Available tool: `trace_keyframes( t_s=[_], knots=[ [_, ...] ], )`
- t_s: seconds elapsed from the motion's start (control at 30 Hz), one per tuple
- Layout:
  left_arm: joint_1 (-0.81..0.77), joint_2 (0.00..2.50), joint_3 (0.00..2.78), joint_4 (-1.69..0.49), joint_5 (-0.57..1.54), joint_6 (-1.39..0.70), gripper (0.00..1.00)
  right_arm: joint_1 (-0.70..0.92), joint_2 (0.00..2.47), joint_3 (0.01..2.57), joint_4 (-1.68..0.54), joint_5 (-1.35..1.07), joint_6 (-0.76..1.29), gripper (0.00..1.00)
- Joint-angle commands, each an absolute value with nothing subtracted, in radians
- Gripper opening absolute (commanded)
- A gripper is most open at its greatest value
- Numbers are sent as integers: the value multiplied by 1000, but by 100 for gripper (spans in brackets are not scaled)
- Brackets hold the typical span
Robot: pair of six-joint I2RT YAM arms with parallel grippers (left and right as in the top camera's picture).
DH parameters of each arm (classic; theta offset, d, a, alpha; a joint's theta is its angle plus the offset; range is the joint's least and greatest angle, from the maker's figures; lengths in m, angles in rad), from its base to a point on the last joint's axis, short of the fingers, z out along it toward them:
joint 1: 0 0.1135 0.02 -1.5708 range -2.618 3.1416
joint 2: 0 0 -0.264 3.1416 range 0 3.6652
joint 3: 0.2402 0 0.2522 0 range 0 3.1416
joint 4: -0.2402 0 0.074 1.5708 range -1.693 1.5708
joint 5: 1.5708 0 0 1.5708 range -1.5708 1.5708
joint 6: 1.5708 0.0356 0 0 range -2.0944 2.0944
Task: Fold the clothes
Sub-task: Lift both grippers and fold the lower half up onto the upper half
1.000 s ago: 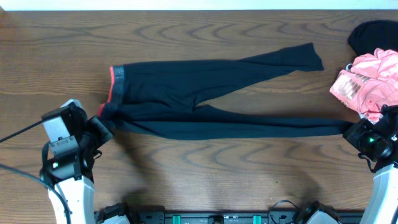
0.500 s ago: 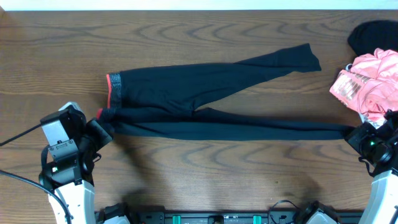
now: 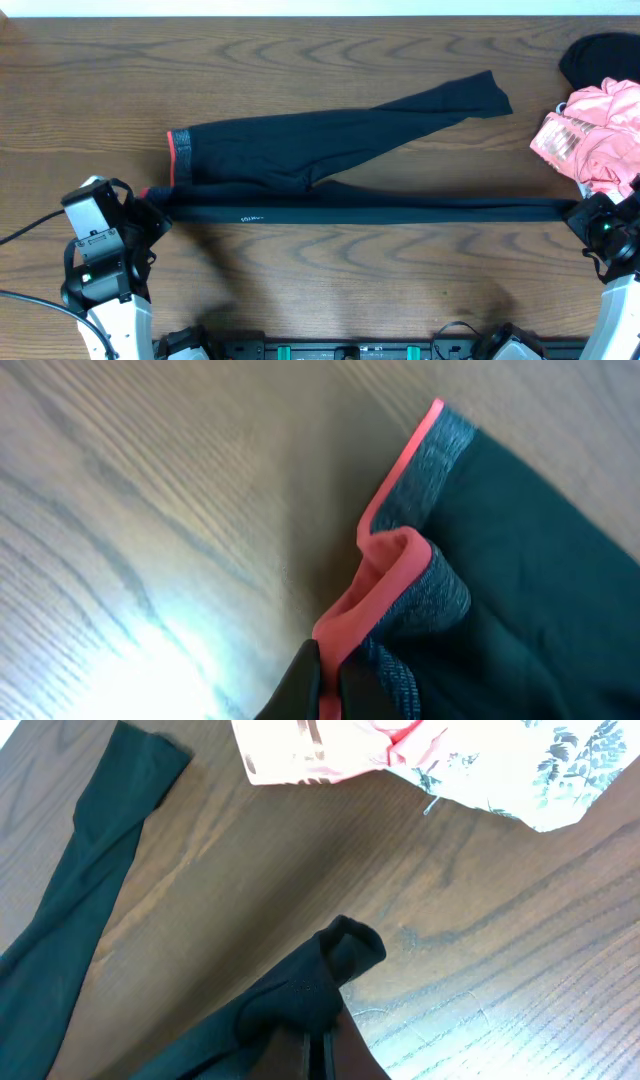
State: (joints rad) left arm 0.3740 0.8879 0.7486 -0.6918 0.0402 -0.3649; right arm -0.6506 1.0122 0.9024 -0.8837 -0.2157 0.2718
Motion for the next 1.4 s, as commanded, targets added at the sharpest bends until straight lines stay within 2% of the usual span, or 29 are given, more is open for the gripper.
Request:
trace_keyframes(
  t_s=[0.0,0.47,0.7,1.07,1.37],
  knots=[
    [390,878,796,-648,-21,-380,6,-668,999,932,-879,-168,292,1],
    [390,876,886,-542,-20,-353,6,-662,999,951,-884,-173,290,1],
    [389,971,886,-473,21,-353,5,-585,1022,1023,-836,-176,275,1],
    [377,1257,893,-245,204,-352,6,-385,1264,1153,-712,-152,237,1],
    [295,1412,916,-61,213,-278,6,-270,1524,1294,-621,-115,220,1]
  ],
)
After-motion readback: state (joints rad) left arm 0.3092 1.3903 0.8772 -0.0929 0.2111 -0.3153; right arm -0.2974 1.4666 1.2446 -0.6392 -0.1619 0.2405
